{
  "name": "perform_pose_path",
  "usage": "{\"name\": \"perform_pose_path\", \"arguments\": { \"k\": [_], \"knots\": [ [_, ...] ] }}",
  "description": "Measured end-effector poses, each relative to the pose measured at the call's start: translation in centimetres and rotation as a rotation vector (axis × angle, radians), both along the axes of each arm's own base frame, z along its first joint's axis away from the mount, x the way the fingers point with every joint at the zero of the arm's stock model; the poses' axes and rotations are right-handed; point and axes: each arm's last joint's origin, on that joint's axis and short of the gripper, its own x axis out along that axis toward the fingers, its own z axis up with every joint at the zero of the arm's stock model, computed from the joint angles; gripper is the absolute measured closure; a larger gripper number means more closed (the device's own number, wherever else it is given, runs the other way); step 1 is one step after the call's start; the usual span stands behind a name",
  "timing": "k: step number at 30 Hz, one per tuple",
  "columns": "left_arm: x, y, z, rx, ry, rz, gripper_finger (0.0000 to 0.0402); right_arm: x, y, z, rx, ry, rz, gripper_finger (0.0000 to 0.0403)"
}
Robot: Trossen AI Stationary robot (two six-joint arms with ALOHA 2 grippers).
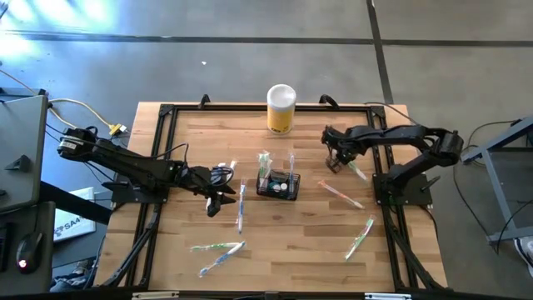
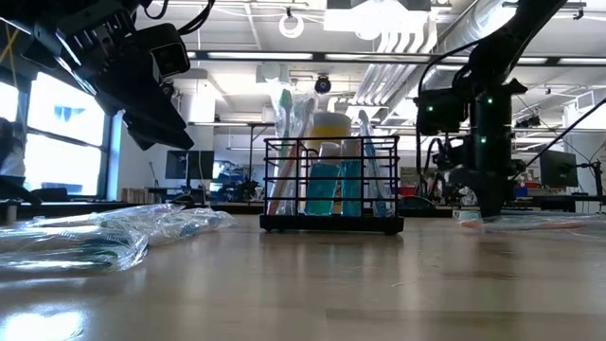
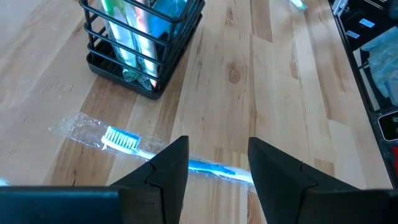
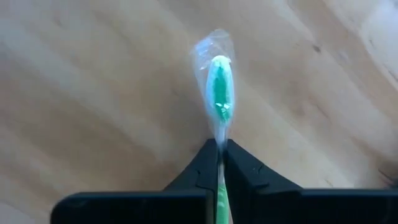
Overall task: Pick & Place toothbrushing station
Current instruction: Put the green toothbrush into the wire organizer
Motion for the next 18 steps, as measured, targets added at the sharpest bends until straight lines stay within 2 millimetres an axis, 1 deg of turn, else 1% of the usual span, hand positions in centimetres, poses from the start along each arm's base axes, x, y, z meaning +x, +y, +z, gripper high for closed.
{"name": "perform_pose_path", "arguments": {
  "k": [2,5,7,8,11,14,18],
  "knots": [
    [0.0,0.0,0.0,0.000,0.000,0.000,0.0240,0.0,1.1,1.1,0.000,0.013,0.022,0.0397],
    [0.0,0.0,0.0,0.000,0.000,0.000,0.0240,1.1,2.7,4.1,-0.075,-0.094,0.066,0.0398],
    [0.0,0.0,0.0,0.000,0.000,0.000,0.0240,1.2,4.3,5.6,-0.102,-0.147,0.109,0.0398],
    [0.0,0.0,0.0,0.000,0.000,0.000,0.0240,1.3,5.2,6.5,-0.117,-0.195,0.134,0.0398],
    [0.0,0.0,0.0,0.002,-0.001,-0.001,0.0240,1.8,7.8,9.2,-0.206,-0.413,0.209,0.0399],
    [0.0,0.0,0.0,0.005,-0.001,-0.002,0.0240,1.9,10.5,11.1,-0.292,-0.597,0.319,0.0399],
    [0.0,0.0,0.0,0.015,-0.003,-0.009,0.0240,2.6,14.1,13.4,-0.481,-0.834,0.446,0.0399]
  ]
}}
